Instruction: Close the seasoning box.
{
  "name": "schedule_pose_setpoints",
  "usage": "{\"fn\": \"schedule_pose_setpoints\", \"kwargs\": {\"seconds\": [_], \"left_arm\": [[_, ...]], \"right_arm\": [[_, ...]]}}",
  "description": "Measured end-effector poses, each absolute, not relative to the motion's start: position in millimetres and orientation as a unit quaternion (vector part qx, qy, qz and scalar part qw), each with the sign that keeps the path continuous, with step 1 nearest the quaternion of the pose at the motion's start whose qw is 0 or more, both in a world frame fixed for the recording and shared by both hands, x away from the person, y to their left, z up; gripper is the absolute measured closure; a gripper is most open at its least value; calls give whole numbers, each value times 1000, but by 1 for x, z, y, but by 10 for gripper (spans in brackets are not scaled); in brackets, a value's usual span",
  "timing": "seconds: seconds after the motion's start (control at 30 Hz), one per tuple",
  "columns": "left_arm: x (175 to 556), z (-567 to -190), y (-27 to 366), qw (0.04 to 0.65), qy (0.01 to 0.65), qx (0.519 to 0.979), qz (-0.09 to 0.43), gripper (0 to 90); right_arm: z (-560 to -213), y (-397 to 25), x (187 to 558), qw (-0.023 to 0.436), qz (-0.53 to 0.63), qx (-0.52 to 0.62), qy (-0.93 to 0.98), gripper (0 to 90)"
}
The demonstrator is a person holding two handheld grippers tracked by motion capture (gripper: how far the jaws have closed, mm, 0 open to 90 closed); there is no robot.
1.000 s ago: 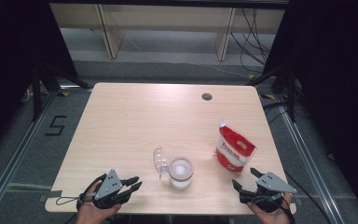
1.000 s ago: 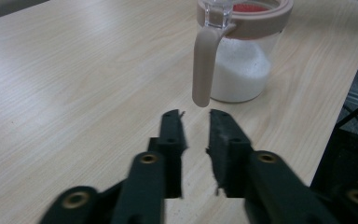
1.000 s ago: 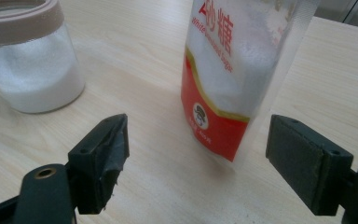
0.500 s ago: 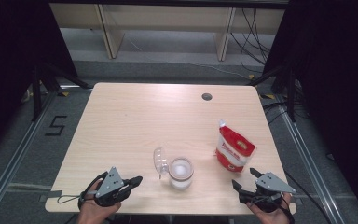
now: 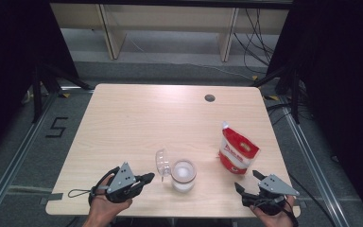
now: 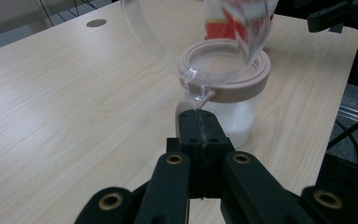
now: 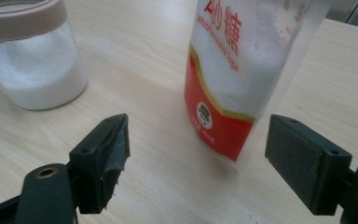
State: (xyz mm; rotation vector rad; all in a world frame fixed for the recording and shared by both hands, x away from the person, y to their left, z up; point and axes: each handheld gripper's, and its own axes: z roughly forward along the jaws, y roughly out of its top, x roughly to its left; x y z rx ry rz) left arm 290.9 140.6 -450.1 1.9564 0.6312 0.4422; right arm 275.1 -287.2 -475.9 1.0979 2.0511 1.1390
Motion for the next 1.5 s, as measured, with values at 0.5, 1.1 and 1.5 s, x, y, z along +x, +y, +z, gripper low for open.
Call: {"fn": "schedule_pose_setpoints", "kwargs": {"seconds": [0.5, 1.1, 1.5], "left_arm": [[296, -442, 126, 503, 249, 808, 180, 895], [300, -441, 115, 512, 234, 808, 175, 894], [299, -442, 129, 520, 249, 801, 162, 780]], "right_arm": [[-476, -288, 276, 277, 421, 402, 764, 227], [-476, -286, 274, 264, 423, 411, 764, 224], [-476, -286, 275, 262, 427, 410, 762, 224]]}}
